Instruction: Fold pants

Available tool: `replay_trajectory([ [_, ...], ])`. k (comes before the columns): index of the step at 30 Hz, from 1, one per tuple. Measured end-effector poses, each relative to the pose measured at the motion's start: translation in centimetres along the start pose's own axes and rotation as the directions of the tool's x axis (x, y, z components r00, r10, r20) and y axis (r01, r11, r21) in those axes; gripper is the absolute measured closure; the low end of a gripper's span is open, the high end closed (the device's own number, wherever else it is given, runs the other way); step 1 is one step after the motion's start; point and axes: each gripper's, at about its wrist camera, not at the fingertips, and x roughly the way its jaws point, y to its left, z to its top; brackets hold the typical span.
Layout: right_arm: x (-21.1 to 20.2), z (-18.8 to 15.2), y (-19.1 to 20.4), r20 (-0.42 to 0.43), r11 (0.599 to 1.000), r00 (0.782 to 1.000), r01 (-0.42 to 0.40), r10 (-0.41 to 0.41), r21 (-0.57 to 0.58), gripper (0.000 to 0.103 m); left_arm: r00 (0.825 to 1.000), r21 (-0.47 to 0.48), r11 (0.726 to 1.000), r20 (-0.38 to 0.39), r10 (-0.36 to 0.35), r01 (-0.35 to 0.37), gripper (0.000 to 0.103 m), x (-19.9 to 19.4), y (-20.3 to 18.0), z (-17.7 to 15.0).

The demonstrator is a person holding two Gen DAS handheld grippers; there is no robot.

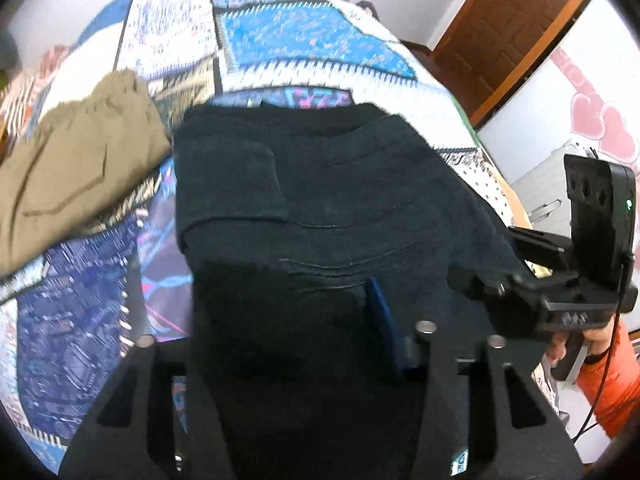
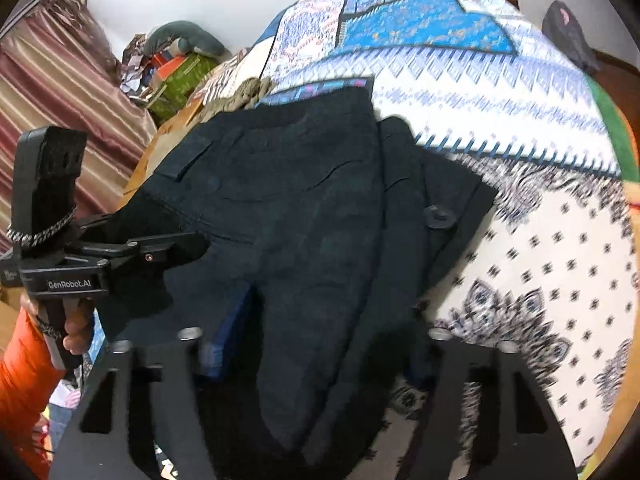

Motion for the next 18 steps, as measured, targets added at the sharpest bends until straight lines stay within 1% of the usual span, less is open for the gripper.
replay_trajectory([
  [1,-0.3,0.1,0.0,0.009,1.0,1.0,0.006,-0.006,-0.005,0.068,1.0,0.012,1.0,0.017,-0.001,0.0,0.068,-0.6,-0.3,0.2],
  [2,-0.6,0.2,0.0,0.015,1.0,1.0,0.005,-0.005,-0.008,0.07,1.0,0.02,1.0,0.028,-0.005,0.005,0.073,-1.0,-0.4,0.5],
  [4,-1.2,0.5,0.3,0.025,1.0,1.0,0.012,-0.011,-0.023,0.073,0.998,0.043,0.999,0.059,-0.012,0.009,0.078,-2.1,-1.1,0.8],
  [5,-1.5,0.6,0.8,0.031,0.999,0.999,0.025,-0.024,-0.039,0.074,0.997,0.062,0.998,0.078,-0.005,0.0,0.08,-2.8,-1.7,0.9],
  [8,-2.5,1.0,2.4,0.059,0.995,0.997,0.054,-0.05,-0.084,0.075,0.992,0.1,0.994,0.123,0.024,-0.036,0.083,-4.4,-2.9,1.3],
  [11,-4.2,1.7,3.3,0.106,0.993,0.993,0.059,-0.048,-0.1,0.076,0.981,0.12,0.991,0.187,0.041,-0.064,0.083,-6.7,-3.4,1.7],
  [16,-6.5,4.2,5.9,0.193,0.989,0.981,0.059,-0.033,-0.135,0.077,0.962,0.087,0.993,0.268,0.048,-0.074,0.083,-10.6,-1.9,2.8],
  [18,-6.9,5.9,7.9,0.227,0.984,0.974,0.066,-0.027,-0.167,0.077,0.95,0.071,0.993,0.305,0.066,-0.092,0.083,-12.3,-0.7,3.2],
])
